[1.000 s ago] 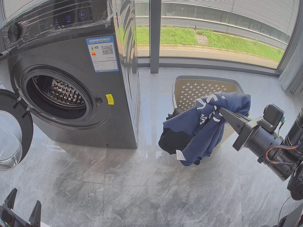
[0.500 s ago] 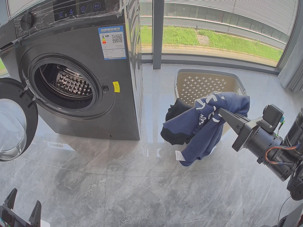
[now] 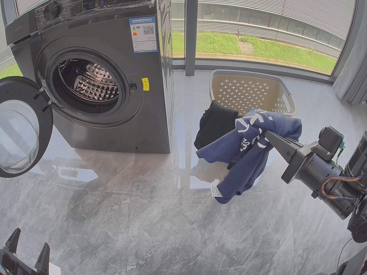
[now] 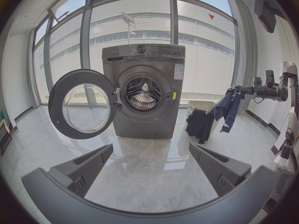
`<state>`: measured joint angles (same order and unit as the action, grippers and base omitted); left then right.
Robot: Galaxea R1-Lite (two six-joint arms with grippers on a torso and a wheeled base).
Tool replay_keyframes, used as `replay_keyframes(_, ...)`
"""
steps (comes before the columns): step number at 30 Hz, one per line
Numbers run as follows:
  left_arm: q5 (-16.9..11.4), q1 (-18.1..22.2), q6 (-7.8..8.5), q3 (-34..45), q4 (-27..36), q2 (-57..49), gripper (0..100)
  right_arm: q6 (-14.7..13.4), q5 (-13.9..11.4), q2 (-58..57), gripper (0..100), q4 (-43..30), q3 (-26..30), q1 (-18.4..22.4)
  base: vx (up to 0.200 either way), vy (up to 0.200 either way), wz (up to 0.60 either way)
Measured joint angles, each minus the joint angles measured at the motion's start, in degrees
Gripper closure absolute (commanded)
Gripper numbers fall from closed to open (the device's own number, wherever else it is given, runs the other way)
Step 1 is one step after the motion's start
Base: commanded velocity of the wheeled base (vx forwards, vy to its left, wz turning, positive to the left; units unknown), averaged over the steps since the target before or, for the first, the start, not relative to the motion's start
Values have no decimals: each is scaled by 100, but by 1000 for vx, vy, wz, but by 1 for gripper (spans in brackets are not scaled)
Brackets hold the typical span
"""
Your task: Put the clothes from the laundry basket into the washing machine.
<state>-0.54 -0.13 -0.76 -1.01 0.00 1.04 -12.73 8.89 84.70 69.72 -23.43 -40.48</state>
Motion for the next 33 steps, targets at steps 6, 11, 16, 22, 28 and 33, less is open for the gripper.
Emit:
replay_keyframes(6, 0, -2, -2, 0, 0, 0, 0, -2, 0, 13, 100, -4, -2, -26, 0, 200, 0)
replay_keyframes(11, 0, -2, -2, 0, 0, 0, 0, -18, 6, 72, 100, -6, -5, -22, 0, 200, 0)
replay_keyframes(16, 0, -5, 0, 0, 0, 0, 0, -18, 0, 110, 100, -4, -5, -11, 0, 200, 0)
replay_keyframes(22, 0, -2, -2, 0, 2, 0, 0, -33, -11, 155, 100, 0, 0, -37, 0, 200, 0)
replay_keyframes(28, 0, -7, 0, 0, 0, 0, 0, -68, -18, 226, 100, 5, -16, -52, 0, 200, 0)
replay_keyframes(33, 0, -2, -2, 0, 0, 0, 0, -73, -18, 265, 100, 7, -21, -52, 0, 200, 0)
